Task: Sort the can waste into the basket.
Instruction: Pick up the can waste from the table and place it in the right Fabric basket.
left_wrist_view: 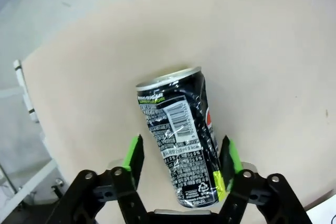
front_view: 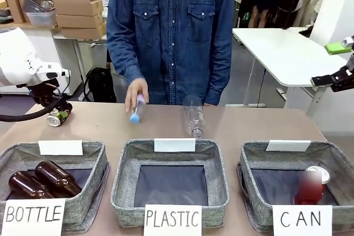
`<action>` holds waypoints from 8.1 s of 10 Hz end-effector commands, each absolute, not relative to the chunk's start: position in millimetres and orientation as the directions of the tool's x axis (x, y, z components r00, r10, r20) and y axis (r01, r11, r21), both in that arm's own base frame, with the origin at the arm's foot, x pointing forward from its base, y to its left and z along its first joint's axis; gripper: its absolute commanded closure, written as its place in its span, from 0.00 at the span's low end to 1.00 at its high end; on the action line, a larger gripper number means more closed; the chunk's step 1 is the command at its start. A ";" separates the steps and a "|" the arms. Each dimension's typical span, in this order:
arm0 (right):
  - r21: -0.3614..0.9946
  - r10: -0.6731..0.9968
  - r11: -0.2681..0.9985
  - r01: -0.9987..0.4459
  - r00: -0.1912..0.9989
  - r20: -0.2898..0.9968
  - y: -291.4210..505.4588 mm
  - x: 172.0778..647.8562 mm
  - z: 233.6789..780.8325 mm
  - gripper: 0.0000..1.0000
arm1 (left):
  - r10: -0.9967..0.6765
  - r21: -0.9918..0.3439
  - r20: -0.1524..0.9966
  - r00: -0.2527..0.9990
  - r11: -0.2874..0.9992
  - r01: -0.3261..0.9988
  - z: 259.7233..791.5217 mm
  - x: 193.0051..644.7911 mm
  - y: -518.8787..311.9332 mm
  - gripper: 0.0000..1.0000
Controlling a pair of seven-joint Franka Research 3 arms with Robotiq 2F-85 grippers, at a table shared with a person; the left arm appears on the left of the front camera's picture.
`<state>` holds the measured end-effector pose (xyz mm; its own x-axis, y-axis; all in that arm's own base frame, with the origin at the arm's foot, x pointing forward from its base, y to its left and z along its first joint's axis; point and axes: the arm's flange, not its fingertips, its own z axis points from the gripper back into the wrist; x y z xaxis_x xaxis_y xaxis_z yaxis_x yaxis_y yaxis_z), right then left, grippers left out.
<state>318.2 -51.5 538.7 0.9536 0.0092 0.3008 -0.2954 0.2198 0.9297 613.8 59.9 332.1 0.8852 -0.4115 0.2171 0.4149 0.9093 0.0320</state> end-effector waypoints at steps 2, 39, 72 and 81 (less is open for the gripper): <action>0.921 0.028 0.224 -0.320 0.946 0.322 -53.0 318.7 539.0 0.00 | -0.412 0.055 0.217 0.885 0.910 0.410 324.3 616.3 56.4 1.00; 0.950 -0.399 0.269 -0.156 0.880 0.257 -262.0 146.3 573.7 0.00 | -0.671 0.337 0.543 -0.505 -0.377 0.863 611.6 231.6 -394.3 0.60; 0.954 0.155 0.296 -0.049 0.988 0.003 -27.3 318.1 537.4 0.00 | -0.504 -0.401 0.680 0.533 0.352 0.845 623.2 239.8 -42.5 0.00; 0.987 0.131 0.144 -0.073 0.990 0.054 47.9 364.4 566.4 0.00 | 0.478 -0.930 0.369 0.798 0.200 0.310 517.7 297.6 59.2 0.00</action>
<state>364.4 45.3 559.7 0.9800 0.1896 0.0603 -0.0899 0.1519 0.9843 308.8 69.0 516.0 0.9188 0.2418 0.3121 0.2452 0.2700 -0.9311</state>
